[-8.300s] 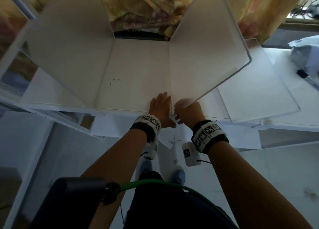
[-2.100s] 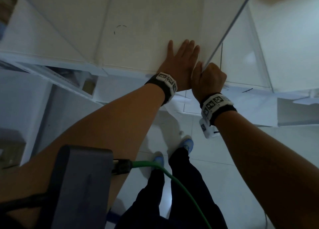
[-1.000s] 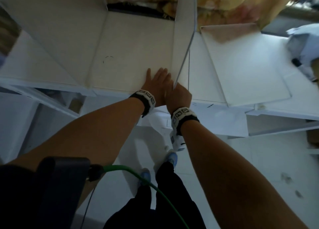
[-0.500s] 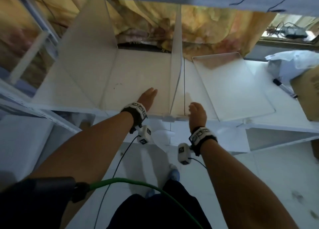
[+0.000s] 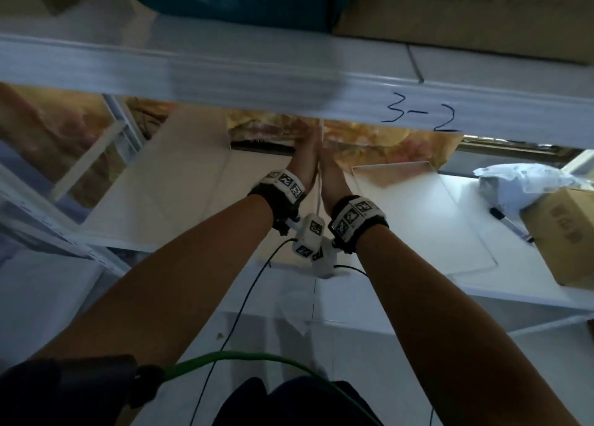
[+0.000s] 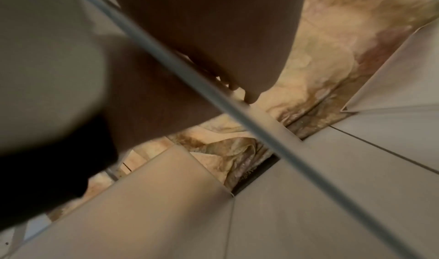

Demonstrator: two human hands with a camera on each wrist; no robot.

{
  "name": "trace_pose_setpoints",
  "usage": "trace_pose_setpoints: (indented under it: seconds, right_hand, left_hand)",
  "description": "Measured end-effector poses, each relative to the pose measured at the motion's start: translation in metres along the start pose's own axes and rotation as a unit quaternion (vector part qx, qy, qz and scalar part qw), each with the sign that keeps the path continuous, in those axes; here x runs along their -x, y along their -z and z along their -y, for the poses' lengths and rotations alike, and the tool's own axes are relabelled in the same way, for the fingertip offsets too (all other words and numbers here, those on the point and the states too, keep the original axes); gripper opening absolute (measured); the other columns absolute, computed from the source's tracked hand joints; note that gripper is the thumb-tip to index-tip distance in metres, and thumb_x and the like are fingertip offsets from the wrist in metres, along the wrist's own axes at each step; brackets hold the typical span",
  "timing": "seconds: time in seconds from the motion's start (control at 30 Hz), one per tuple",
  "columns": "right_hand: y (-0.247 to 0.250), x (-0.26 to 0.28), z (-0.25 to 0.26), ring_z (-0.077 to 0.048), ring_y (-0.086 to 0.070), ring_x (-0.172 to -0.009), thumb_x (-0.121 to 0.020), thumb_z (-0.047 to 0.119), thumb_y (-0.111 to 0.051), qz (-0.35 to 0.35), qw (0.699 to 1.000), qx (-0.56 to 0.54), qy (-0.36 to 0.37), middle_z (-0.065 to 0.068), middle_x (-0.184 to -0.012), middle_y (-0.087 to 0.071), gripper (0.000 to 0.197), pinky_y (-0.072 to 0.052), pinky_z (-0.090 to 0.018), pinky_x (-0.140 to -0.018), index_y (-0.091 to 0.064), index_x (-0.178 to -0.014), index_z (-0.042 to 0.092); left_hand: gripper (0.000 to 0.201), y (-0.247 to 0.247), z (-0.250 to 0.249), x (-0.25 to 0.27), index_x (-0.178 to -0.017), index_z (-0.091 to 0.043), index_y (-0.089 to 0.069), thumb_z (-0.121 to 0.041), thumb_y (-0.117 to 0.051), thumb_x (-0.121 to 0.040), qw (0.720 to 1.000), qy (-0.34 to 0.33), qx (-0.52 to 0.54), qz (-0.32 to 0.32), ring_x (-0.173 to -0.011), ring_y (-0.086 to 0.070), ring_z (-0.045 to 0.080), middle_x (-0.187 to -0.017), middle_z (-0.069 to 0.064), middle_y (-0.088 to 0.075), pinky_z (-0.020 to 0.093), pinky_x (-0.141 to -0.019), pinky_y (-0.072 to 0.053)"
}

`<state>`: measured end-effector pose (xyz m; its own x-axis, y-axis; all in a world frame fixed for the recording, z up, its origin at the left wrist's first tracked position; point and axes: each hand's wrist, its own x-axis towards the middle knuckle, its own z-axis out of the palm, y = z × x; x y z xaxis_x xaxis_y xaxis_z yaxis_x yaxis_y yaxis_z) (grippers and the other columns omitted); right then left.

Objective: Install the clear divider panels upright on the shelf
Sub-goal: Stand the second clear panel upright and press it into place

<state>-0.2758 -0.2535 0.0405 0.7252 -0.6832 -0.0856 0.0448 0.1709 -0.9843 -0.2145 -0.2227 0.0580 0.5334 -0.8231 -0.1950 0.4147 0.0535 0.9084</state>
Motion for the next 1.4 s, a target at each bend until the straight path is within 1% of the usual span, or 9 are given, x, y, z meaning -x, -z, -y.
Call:
trace_pose_setpoints:
  seconds: [0.1,0.2,0.37,0.47,0.63,0.83,0.93,1.1,1.4]
  right_hand:
    - [0.003,-0.005,-0.017,-0.013,-0.028,-0.141,-0.094,0.063,-0.029,-0.006,1.0,-0.019,-0.008,0.002,-0.156,-0.028,0.063,-0.02,-0.04,-0.117,-0.032,-0.147,0.028]
    - [0.009,0.0,-0.033,-0.013,-0.035,-0.136,-0.101,0.054,-0.026,-0.013,0.999,-0.02,-0.03,0.0,-0.153,-0.033,0.058,-0.027,-0.036,-0.114,-0.031,-0.147,0.021]
    - [0.013,0.015,-0.071,-0.01,-0.04,-0.13,-0.104,0.05,-0.019,-0.025,0.993,-0.017,-0.11,0.005,-0.145,-0.041,0.055,-0.037,-0.016,-0.096,-0.032,-0.148,0.02]
    - [0.015,0.026,-0.084,-0.008,-0.039,-0.127,-0.102,0.053,-0.017,-0.025,0.989,-0.011,-0.145,0.003,-0.145,-0.04,0.058,-0.029,-0.022,-0.104,-0.034,-0.146,0.019]
    - [0.019,0.043,-0.083,-0.018,-0.035,-0.135,-0.104,0.047,-0.016,-0.026,0.989,0.012,-0.143,-0.005,-0.148,-0.037,0.057,-0.027,-0.027,-0.105,-0.033,-0.146,0.012]
    - [0.029,0.02,-0.008,-0.011,-0.033,-0.133,-0.102,0.053,-0.021,-0.045,0.997,-0.002,-0.062,0.009,-0.147,-0.034,0.057,-0.024,-0.034,-0.113,-0.027,-0.149,0.021]
    - [0.024,0.011,0.027,-0.003,-0.044,-0.122,-0.104,0.048,-0.02,-0.03,0.999,0.024,-0.011,0.016,-0.137,-0.044,0.051,-0.033,-0.025,-0.103,-0.034,-0.145,0.021]
    - [0.003,0.014,0.027,-0.015,-0.021,-0.144,-0.102,0.052,-0.016,-0.018,0.999,0.049,-0.01,0.0,-0.156,-0.024,0.059,-0.02,-0.023,-0.103,-0.026,-0.15,0.019]
    - [-0.01,0.024,0.011,-0.013,-0.019,-0.144,-0.102,0.051,-0.02,-0.073,0.997,-0.02,-0.003,0.003,-0.159,-0.018,0.055,-0.023,-0.027,-0.107,-0.016,-0.152,0.029]
  left_hand:
    - [0.055,-0.014,0.005,0.004,-0.147,-0.013,-0.039,-0.046,-0.023,-0.106,1.0,-0.005,0.002,-0.018,-0.142,-0.034,0.022,-0.153,0.004,-0.038,0.025,-0.106,-0.03]
    - [0.045,-0.015,0.026,0.011,-0.116,-0.011,-0.059,-0.041,-0.028,-0.107,0.999,0.021,-0.031,-0.024,-0.098,-0.058,0.02,-0.102,0.005,-0.061,0.022,-0.082,-0.047]
    - [0.052,0.006,0.085,0.016,-0.148,-0.01,-0.037,-0.04,-0.029,-0.107,0.989,0.029,-0.132,-0.061,-0.14,-0.038,0.025,-0.153,0.011,-0.04,0.032,-0.114,-0.03]
    - [0.053,0.015,0.11,0.017,-0.146,-0.011,-0.042,-0.044,-0.031,-0.106,0.992,0.092,-0.037,-0.074,-0.139,-0.04,0.02,-0.151,0.006,-0.043,0.03,-0.115,-0.029]
    - [0.051,0.016,0.111,0.023,-0.144,-0.007,-0.044,-0.038,-0.03,-0.107,0.986,0.117,-0.101,-0.065,-0.135,-0.044,0.023,-0.148,0.008,-0.046,0.029,-0.108,-0.035]
    - [0.07,0.01,0.047,-0.002,-0.138,-0.022,-0.055,-0.071,-0.041,-0.09,0.997,0.048,-0.054,-0.034,-0.131,-0.048,0.023,-0.146,0.004,-0.05,0.045,-0.114,-0.034]
    - [0.073,0.007,0.027,-0.027,-0.145,-0.03,-0.046,-0.074,-0.044,-0.086,0.998,0.009,-0.06,-0.011,-0.14,-0.038,0.013,-0.155,-0.006,-0.039,0.041,-0.119,-0.024]
    - [0.064,-0.014,-0.009,0.023,-0.147,-0.006,-0.039,-0.051,-0.032,-0.103,0.995,0.011,-0.098,0.01,-0.139,-0.041,0.027,-0.153,0.014,-0.04,0.035,-0.11,-0.039]
    - [0.067,-0.018,-0.002,0.024,-0.151,-0.012,-0.033,-0.056,-0.035,-0.1,0.999,0.025,0.002,0.023,-0.146,-0.029,0.02,-0.158,0.003,-0.031,0.034,-0.118,-0.025]
